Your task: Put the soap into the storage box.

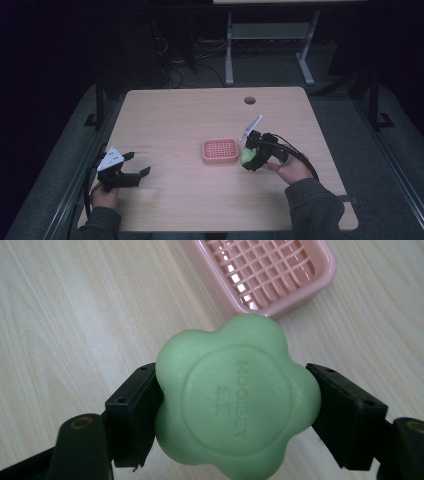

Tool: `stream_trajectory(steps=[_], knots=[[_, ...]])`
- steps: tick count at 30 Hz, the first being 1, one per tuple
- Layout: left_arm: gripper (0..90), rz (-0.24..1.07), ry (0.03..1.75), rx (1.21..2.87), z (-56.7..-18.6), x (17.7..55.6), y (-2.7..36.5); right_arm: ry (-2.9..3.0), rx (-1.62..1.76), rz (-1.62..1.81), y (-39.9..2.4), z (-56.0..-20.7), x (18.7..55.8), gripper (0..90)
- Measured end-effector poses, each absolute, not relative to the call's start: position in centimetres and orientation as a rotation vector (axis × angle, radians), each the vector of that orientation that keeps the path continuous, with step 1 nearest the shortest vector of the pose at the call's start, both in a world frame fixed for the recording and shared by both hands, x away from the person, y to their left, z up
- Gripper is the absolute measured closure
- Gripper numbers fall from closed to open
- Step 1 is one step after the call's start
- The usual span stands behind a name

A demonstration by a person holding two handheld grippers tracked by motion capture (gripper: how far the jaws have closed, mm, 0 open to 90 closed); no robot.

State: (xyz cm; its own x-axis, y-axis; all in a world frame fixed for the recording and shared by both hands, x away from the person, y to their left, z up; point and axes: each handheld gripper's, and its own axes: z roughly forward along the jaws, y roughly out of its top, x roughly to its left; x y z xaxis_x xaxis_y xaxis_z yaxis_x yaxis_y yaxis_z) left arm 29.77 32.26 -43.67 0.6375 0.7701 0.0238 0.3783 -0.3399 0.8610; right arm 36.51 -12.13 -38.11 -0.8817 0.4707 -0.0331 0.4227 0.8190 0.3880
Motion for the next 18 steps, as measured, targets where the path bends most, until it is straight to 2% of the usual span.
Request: stream_trajectory(steps=[18], knots=[[14.4, 0.546, 0.899, 1.951, -43.6, 29.8, 32.3, 2.882, 0.661, 0.588, -9.4, -37.0, 38.2, 25.8]])
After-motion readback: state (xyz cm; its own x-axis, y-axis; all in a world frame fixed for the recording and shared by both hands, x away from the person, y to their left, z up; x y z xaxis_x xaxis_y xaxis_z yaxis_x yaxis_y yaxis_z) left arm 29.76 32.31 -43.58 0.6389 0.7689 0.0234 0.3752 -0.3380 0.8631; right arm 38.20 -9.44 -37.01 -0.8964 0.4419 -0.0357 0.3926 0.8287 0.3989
